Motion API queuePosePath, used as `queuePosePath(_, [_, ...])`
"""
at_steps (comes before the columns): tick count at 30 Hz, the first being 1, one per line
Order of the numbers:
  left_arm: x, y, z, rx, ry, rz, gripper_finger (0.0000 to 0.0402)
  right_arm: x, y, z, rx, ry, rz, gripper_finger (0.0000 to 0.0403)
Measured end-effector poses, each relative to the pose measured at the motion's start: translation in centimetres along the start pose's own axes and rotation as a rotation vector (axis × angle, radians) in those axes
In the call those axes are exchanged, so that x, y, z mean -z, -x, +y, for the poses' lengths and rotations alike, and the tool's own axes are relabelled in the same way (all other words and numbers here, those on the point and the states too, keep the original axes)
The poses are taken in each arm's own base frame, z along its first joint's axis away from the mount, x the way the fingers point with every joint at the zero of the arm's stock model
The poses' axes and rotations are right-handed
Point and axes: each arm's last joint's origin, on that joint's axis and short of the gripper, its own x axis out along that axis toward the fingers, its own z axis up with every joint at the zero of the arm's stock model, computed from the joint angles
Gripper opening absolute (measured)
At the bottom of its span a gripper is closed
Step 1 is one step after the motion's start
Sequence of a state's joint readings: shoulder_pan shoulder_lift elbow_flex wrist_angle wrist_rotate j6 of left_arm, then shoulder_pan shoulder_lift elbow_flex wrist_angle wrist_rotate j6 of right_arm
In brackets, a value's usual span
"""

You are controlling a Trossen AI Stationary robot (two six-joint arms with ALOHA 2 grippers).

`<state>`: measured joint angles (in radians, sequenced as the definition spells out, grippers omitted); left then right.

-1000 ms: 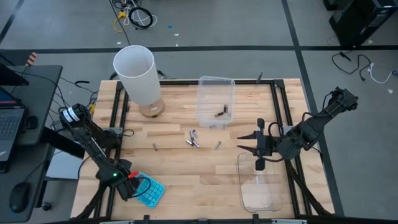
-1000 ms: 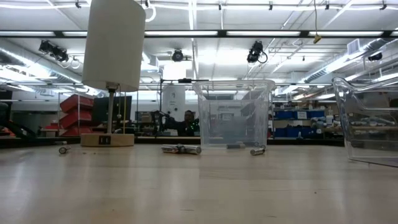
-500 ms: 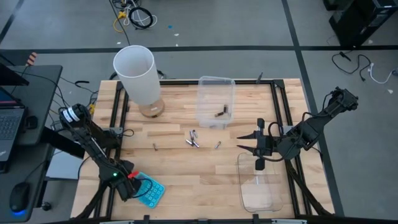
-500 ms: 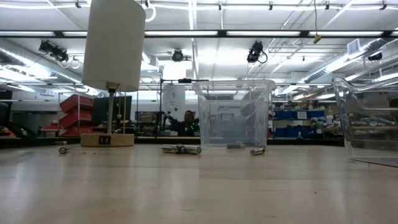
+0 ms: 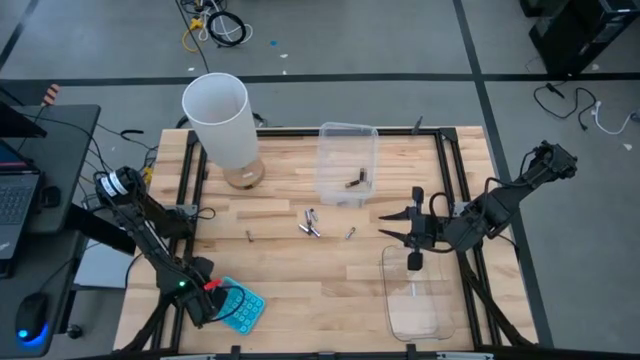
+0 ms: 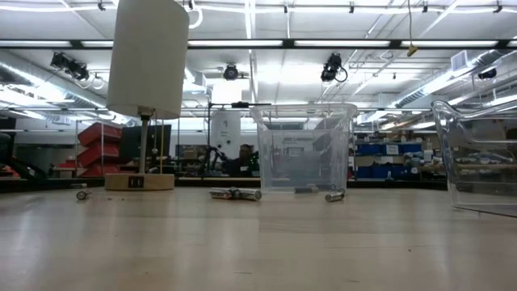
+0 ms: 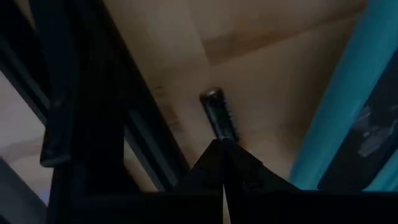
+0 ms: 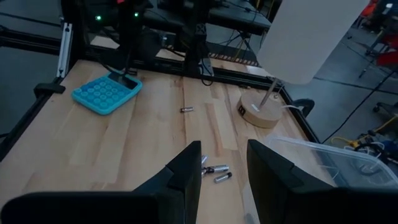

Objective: Sort batteries
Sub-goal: Put the brown battery into the top transparent bin

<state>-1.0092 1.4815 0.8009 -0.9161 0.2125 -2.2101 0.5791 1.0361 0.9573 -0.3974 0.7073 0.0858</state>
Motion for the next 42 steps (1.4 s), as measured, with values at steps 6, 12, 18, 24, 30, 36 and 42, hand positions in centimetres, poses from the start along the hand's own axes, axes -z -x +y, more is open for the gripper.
queuePosePath(6, [-0.19, 0.00, -0.22, 0.060, 0.005, -0.068, 0.0018, -0.02, -0.10, -0.09, -0.012, -0.001, 0.002, 0.0115])
queuePosePath(12, [-0.21, 0.00, -0.20, 0.059, 0.008, -0.071, 0.0049, -0.03, -0.10, -0.09, -0.012, -0.002, 0.001, 0.0115])
queuePosePath(18, [-0.35, 0.03, -0.35, 0.102, -0.004, -0.124, 0.0082, -0.03, -0.10, -0.09, -0.012, -0.002, 0.001, 0.0115])
queuePosePath(24, [-0.37, 0.03, -0.41, 0.115, -0.007, -0.136, 0.0110, -0.03, -0.10, -0.09, -0.013, -0.002, 0.001, 0.0115])
queuePosePath(30, [-0.40, 0.03, -0.37, 0.112, -0.008, -0.140, 0.0114, -0.03, -0.10, -0.09, -0.013, -0.002, 0.001, 0.0115])
queuePosePath(36, [-0.60, -0.01, -0.18, 0.092, -0.004, -0.169, 0.0114, -0.03, -0.10, -0.09, -0.013, 0.005, 0.001, 0.0115])
queuePosePath(42, [-0.45, 0.01, -0.85, 0.196, -0.036, -0.212, 0.0114, -0.04, -0.10, -0.09, -0.014, 0.005, 0.000, 0.0115])
